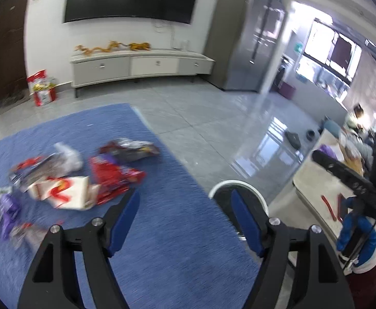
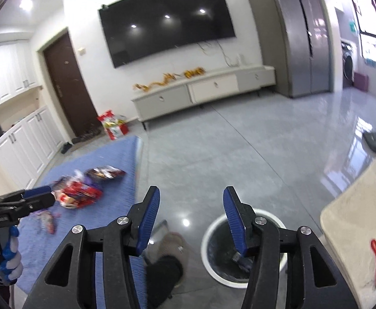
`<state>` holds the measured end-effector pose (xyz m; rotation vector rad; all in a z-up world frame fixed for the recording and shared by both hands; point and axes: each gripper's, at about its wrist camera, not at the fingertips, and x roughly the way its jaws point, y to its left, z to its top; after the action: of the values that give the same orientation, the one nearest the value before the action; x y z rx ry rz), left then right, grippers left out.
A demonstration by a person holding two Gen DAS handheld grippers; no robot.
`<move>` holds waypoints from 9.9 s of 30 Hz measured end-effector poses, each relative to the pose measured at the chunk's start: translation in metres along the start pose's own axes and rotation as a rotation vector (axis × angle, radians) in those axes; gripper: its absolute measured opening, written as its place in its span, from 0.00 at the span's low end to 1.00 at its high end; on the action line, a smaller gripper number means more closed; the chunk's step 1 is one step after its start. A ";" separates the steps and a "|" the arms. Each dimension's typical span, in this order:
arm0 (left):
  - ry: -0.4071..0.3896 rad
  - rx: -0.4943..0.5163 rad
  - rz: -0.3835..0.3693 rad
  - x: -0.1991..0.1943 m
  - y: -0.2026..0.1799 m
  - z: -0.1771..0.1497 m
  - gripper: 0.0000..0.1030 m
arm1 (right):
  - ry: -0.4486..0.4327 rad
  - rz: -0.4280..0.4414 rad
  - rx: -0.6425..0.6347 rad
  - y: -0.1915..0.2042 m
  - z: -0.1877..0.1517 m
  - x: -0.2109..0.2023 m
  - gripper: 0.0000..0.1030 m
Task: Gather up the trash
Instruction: 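Return both tools to the trash on the rug, then grasp the clear plastic bag with the left tool while the right tool grasps the red snack bag, then carry both bags to the bin and open both tools to drop them, then return both tools to the remaining trash on the rug, then grasp the white plastic bag with the left tool while the right tool grasps the purple bag, then carry the white bag and purple bag to the bin and open both tools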
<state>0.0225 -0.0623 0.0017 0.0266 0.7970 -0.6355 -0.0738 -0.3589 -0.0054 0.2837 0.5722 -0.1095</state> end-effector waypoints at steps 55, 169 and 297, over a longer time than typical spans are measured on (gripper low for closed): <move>0.085 -0.488 0.241 0.023 0.219 -0.093 0.19 | 0.295 0.202 -0.541 0.254 -0.039 0.181 0.10; 0.049 0.042 -0.063 0.022 -0.025 0.007 0.61 | 0.008 -0.033 -0.010 -0.003 -0.001 0.008 0.45; -0.163 -0.264 0.222 -0.115 0.124 -0.034 0.21 | 0.063 0.223 -0.237 0.092 -0.020 0.016 0.27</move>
<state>0.0068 0.1077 0.0289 -0.1736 0.7029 -0.3150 -0.0538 -0.2652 -0.0086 0.1195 0.6063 0.1822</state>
